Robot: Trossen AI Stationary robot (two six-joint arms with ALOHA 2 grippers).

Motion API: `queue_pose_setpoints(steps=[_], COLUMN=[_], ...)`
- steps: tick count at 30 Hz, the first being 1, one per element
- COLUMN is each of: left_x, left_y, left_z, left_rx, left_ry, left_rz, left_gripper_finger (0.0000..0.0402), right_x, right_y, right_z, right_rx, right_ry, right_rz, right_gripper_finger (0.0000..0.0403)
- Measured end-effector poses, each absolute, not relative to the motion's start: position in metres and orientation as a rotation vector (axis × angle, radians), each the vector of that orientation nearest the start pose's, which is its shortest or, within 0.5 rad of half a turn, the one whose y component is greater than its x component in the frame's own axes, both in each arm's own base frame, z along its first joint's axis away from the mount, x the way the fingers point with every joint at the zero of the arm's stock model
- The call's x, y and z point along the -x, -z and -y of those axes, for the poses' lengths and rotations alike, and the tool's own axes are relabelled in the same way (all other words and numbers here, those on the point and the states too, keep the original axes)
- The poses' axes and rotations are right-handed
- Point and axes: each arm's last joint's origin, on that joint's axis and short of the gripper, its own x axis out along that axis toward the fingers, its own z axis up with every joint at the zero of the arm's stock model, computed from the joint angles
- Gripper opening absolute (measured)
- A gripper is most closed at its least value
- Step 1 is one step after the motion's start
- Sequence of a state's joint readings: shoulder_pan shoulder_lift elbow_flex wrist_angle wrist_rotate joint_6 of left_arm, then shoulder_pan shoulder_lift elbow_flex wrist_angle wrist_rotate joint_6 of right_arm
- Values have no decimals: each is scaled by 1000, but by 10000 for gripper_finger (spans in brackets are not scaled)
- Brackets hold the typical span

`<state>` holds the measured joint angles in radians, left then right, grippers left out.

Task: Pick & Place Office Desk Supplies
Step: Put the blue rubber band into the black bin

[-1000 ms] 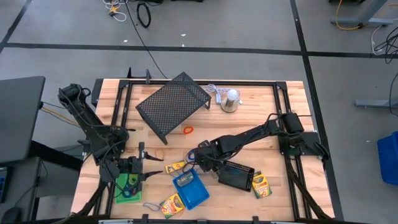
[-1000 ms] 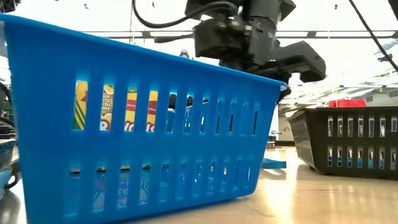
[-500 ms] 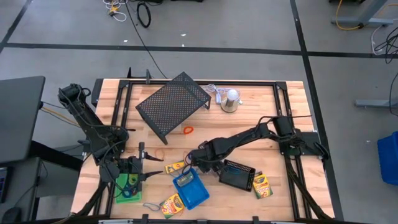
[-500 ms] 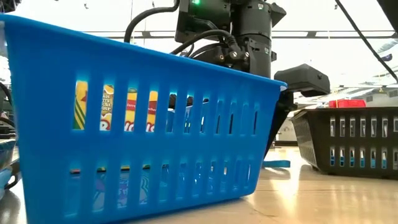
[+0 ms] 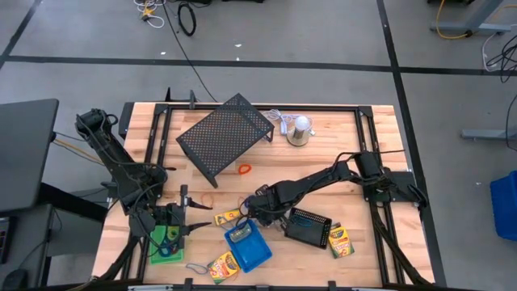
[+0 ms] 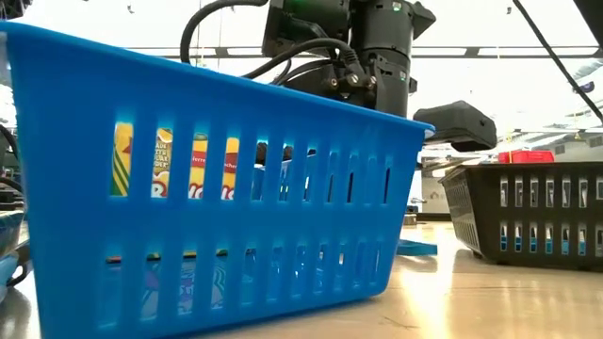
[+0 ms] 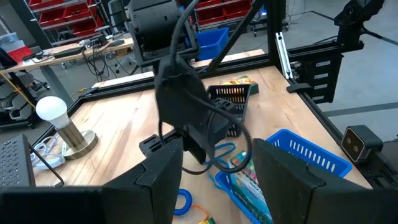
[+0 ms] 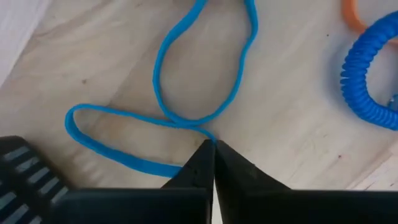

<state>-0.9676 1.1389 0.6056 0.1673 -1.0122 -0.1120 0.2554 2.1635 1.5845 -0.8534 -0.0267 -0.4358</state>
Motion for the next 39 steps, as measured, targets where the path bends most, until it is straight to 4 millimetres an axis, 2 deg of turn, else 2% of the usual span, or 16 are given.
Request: queue_pose_setpoints(steps=[4, 11, 23, 26, 32, 36, 39], left_x=[-150, -150, -150, -150, -150, -150, -150], left_y=[-241, -241, -240, -240, -240, -240, -239], left_z=[174, 174, 174, 174, 174, 174, 174], left_rx=[-194, -201, -205, -206, -211, -213, -213], left_ry=[-55, -55, -54, -55, -55, -54, -55], left_rz=[-198, -198, -199, -200, -203, -204, -204], left_gripper_finger=[201, 201, 201, 201, 201, 201, 201], right_x=[-401, -391, -368, -357, -331, -324, -322], right_y=[-146, -163, -221, -237, -258, -259, -247], right_z=[-114, -127, -142, -146, -148, -152, -154], right_rx=[598, 659, 737, 721, 648, 538, 504], right_ry=[-496, -431, -270, -263, -257, -299, -333], right_rz=[-1372, -1368, -1232, -1213, -1287, -1332, -1365], right_gripper_finger=[3, 2, 1, 0, 0, 0, 0])
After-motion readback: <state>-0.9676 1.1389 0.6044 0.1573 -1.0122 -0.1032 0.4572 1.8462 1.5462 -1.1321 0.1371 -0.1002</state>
